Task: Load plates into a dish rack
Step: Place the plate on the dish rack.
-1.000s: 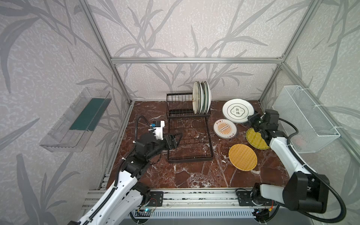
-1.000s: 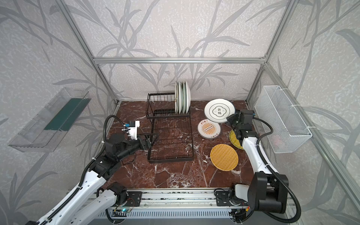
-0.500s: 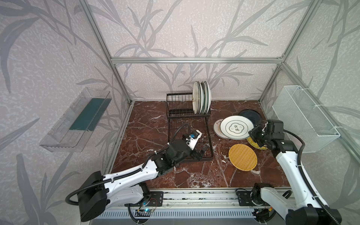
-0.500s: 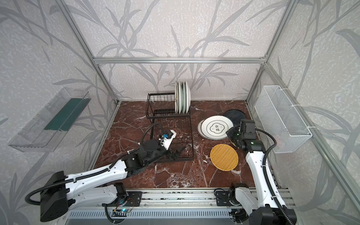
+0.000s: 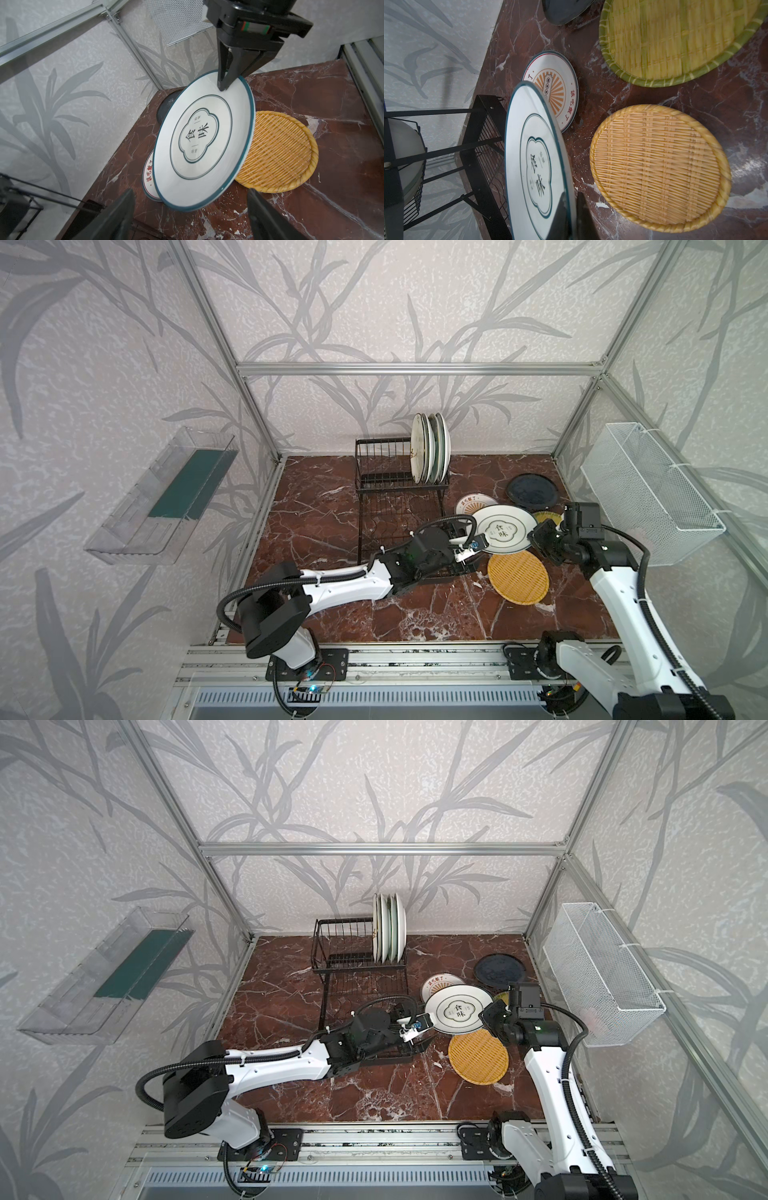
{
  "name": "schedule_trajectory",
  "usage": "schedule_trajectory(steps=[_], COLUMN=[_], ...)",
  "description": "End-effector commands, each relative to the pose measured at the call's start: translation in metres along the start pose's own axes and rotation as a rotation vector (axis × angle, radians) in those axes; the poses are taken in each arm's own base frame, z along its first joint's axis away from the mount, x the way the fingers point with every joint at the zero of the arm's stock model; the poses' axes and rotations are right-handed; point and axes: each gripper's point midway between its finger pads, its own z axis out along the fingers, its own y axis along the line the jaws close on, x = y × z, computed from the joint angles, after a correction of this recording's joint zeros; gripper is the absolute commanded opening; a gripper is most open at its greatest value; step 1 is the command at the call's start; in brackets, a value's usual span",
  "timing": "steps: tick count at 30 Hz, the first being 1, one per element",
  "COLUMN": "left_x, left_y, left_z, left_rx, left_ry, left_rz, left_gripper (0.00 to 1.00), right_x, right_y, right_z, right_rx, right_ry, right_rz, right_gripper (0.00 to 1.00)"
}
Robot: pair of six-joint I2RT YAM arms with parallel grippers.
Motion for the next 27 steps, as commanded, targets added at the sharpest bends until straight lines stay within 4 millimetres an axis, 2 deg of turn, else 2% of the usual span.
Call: schedule_trajectory(steps=[1, 4, 16, 23, 27], left_x=[-0.011, -0.010, 0.001, 0.003, -0.003], left_y=[-0.015, -0.020, -0.020, -0.022, -0.023], left_z=[0.011, 0.021, 0.057, 0.063, 0.062], left_rx=[0.072, 0.090, 0.055, 0.035, 0.020], left_ry=[-0.026, -0.021, 0.022, 0.033, 0.030], left_rz=[0.099, 0.105, 0.139, 0.147, 0.156], left_gripper=[0.72, 0.61, 0.40, 0.25, 0.08], right_x=[-0.007, -0.005, 0.005, 0.005, 0.004], right_y=[0.023, 0.027, 0.030, 0.028, 0.032], right_z=[-0.017, -0.018, -0.020, -0.020, -0.018], right_rx=[-0.062, -0.061, -0.060, -0.051, -0.063], right_ry=[-0.036, -0.028, -0.013, -0.018, -0.021], right_rz=[-0.021, -0.029, -0.042, -0.040, -0.046], right_gripper=[0.00, 0.00, 0.00, 0.00, 0.00])
